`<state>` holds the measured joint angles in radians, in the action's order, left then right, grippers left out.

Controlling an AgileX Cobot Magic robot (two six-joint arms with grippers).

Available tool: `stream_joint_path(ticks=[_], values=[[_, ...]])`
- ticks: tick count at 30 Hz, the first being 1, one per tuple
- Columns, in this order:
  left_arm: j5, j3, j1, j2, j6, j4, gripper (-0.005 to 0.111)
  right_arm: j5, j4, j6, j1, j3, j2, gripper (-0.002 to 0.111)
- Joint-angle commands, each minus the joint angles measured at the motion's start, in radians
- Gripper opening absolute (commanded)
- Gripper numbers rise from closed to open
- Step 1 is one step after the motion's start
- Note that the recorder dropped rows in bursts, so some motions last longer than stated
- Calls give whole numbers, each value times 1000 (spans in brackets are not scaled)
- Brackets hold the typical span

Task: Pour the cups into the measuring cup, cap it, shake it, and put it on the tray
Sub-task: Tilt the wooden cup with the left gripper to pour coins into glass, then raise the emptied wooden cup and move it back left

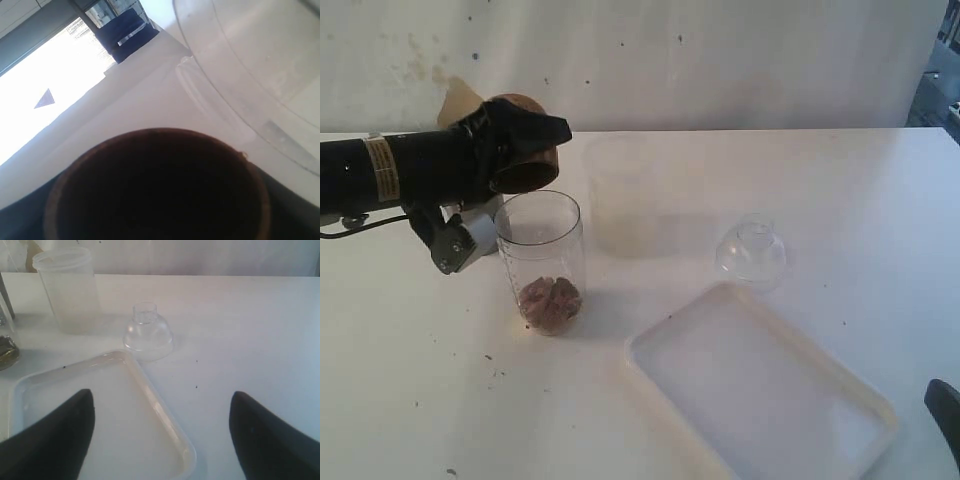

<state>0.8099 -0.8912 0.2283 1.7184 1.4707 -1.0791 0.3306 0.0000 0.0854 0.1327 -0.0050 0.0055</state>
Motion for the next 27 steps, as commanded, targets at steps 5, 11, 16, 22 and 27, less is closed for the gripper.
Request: stream_joint_path(ticks=[5,11,16,22,27], values=[[3,-7,4,-1,-83,15,0,-9,0,-1,-5,5,-6,69],[1,-7,4,-1,-192,15,0,-9,0,-1,-5,5,-6,69],[10,-7,4,-1,-202,15,0,-9,0,-1,-5,5,-6,69],[8,-7,4,-1,-202,15,0,-9,0,-1,-5,5,-6,69],[12,-7,4,-1,-253,20,0,-9,0,-1,-5,5,-6,69]])
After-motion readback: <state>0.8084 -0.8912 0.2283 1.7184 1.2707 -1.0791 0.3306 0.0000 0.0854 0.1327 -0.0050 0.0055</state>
